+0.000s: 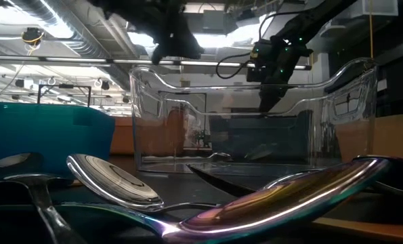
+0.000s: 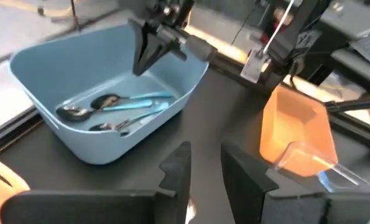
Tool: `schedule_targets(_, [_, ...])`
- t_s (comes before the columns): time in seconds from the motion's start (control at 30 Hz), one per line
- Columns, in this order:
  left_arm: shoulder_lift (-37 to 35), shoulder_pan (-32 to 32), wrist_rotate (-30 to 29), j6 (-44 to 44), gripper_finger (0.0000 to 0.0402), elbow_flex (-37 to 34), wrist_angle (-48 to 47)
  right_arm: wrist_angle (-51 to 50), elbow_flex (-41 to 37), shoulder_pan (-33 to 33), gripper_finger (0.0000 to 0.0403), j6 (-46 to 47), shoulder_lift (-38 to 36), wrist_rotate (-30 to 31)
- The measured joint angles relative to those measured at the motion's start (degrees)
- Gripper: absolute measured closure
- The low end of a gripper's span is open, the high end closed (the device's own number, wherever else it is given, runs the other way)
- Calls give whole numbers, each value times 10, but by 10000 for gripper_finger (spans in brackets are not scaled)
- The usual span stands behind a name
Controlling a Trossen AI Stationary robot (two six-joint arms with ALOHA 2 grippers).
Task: Sort silverware by color (type)
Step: Put the white patterned spoon into the orange bin
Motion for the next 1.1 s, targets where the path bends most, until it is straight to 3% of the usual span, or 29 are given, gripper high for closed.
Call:
schedule_targets(0.17, [84,13,18,-41,319,88,-100,0,0,5,402,8,0,-43])
schedule_targets(0.4, [182,22,74,-97,319,161,-211,1,0,20,402,7,0,-42])
schedule_targets(0.6, [231,23,138,-135,319,165,-217,2,0,23,402,7,0,-31])
schedule_targets(1.1, [300,-8,128,-136,319,165,-205,4,0,23,402,7,0,-33])
